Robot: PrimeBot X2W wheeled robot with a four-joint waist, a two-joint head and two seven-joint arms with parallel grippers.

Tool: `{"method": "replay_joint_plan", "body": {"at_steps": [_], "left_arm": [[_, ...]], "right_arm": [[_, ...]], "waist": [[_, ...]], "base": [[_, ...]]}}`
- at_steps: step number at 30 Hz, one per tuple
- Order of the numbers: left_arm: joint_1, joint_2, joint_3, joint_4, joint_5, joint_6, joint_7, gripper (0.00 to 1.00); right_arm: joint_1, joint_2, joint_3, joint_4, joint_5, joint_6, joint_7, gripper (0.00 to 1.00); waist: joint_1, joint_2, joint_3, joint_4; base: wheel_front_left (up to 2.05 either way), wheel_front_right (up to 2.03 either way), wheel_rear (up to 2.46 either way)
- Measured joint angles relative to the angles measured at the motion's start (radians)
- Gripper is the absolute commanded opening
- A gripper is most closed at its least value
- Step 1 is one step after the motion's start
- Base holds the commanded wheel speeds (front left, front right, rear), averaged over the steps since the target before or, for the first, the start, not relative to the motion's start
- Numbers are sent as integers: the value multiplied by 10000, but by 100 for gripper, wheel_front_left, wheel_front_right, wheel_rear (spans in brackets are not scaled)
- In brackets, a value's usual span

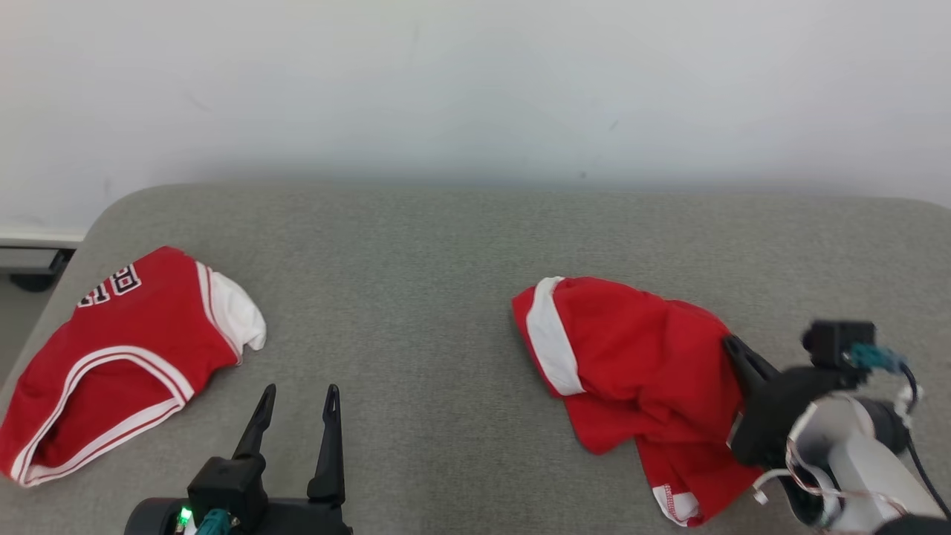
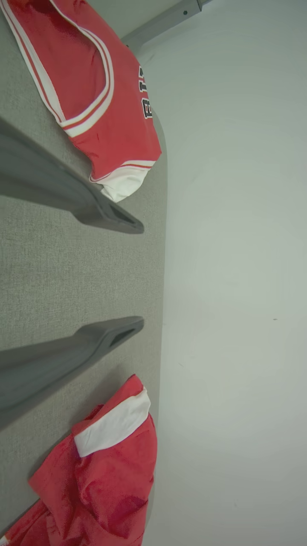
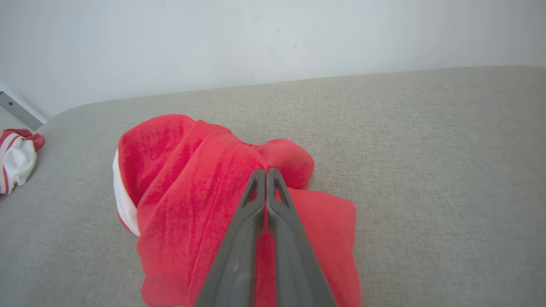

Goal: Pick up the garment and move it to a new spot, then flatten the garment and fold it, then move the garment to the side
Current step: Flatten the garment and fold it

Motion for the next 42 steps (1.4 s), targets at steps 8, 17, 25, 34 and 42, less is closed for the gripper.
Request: {"method": "replay_joint_plan", "body": {"at_steps": [8, 17, 25, 34, 42], "left_arm": [[8, 2, -169, -65, -35, 0, 46, 100], [-111, -8, -702, 35, -167, 0, 100, 100], [-143, -8, -725, 322, -244, 0, 146, 100], [-157, -8, -732, 395, -276, 0, 144, 100], [-168, -10, -963, 433, -353, 0, 142, 100]], "right_arm": [[2038, -326, -545, -468, 414, -98, -529, 0], [3223, -184, -159, -297, 500, -42, -182, 0], [3197, -376, -387, -1331, 683, 42, -161, 100], [3408, -897, -495, -3850, 679, 88, 48, 100], [2070, -1252, 15, -3910, 255, 27, 1152, 100]], "waist": [[-1, 0, -4, -703], [-1, 0, 111, -843], [-1, 0, 8, -744], [-1, 0, -184, -694], [-1, 0, -204, -498]], "base": [[0, 0, 0], [0, 0, 0], [0, 0, 0], [0, 0, 0], [0, 0, 0]]}}
